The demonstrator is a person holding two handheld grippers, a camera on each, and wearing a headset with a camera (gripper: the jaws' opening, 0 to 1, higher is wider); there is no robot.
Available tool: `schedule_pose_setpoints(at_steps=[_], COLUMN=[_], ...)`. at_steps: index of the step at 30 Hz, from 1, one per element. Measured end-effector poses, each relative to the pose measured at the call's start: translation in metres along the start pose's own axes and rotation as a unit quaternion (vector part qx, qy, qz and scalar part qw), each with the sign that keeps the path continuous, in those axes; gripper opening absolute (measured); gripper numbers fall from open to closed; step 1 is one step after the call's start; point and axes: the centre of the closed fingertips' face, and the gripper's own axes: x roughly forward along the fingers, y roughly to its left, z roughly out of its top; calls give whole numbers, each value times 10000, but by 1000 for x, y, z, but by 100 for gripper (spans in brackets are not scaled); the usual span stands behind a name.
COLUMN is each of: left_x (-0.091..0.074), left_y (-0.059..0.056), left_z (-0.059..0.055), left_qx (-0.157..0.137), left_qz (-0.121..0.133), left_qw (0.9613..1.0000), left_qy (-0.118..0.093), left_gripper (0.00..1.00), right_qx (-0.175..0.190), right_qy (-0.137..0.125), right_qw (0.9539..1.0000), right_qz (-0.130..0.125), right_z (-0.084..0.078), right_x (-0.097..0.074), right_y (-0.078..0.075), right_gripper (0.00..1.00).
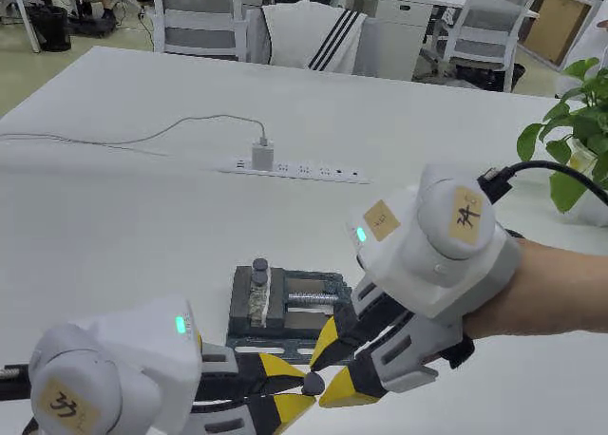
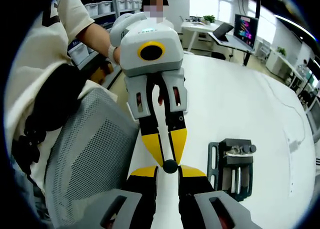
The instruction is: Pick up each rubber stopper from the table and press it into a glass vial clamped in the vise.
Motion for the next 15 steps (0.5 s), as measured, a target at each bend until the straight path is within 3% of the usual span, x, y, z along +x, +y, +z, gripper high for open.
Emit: schedule_pose_setpoints(at_steps=[15], left_x=[0], left_y=[-2], left_z=[-1], left_qx=[-9], left_qz=[19], left_qw=[10000], left_qy=[4], left_gripper=[4], right_qx=[-29], right_qy=[187], right_qw=[9998], right_qz=[-56], right_z=[0], right_x=[2], right_y=[-1], right_gripper=[8])
